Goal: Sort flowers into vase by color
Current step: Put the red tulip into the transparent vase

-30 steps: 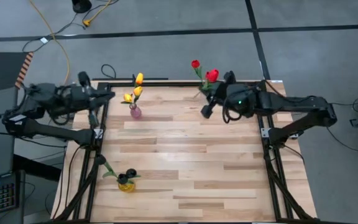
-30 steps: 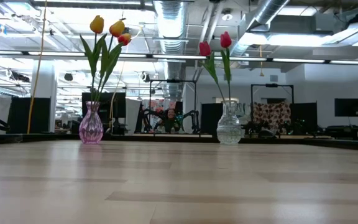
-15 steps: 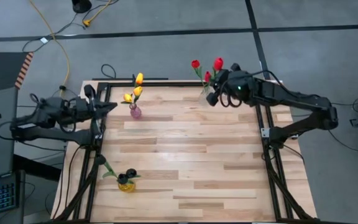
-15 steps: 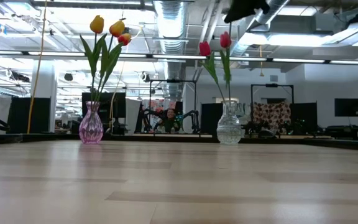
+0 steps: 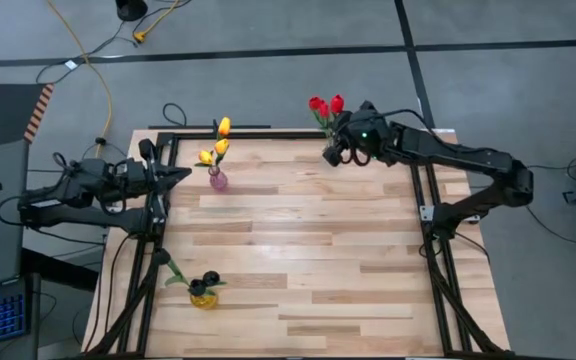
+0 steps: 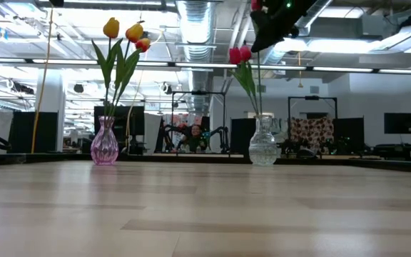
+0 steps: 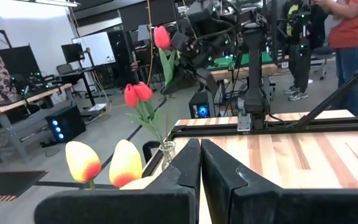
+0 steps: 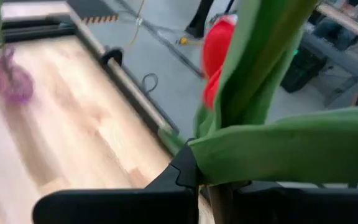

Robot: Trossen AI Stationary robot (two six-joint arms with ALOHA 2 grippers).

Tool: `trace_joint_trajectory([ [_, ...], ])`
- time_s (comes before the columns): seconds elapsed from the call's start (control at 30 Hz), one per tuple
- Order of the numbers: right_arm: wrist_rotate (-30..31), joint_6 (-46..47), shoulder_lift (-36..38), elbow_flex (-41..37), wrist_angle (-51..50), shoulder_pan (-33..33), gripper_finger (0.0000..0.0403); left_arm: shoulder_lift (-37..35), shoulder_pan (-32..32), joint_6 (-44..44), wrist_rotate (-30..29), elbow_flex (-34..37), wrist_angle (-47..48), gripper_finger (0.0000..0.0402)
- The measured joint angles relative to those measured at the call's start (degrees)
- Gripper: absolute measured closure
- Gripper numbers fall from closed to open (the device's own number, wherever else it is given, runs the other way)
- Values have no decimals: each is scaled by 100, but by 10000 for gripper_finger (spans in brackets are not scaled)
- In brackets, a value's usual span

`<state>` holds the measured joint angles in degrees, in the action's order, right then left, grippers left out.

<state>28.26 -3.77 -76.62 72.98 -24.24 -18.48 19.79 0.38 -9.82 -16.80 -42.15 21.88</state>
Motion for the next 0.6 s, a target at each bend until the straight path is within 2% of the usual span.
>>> trace_joint_trajectory([
  [0.4,6,24,-691,2,-61,-59,359,2,0,144,0,12,145,401],
  [0.6,8,72,-1071,2,-53,-160,359,-4,0,173,0,402,-74,401],
])
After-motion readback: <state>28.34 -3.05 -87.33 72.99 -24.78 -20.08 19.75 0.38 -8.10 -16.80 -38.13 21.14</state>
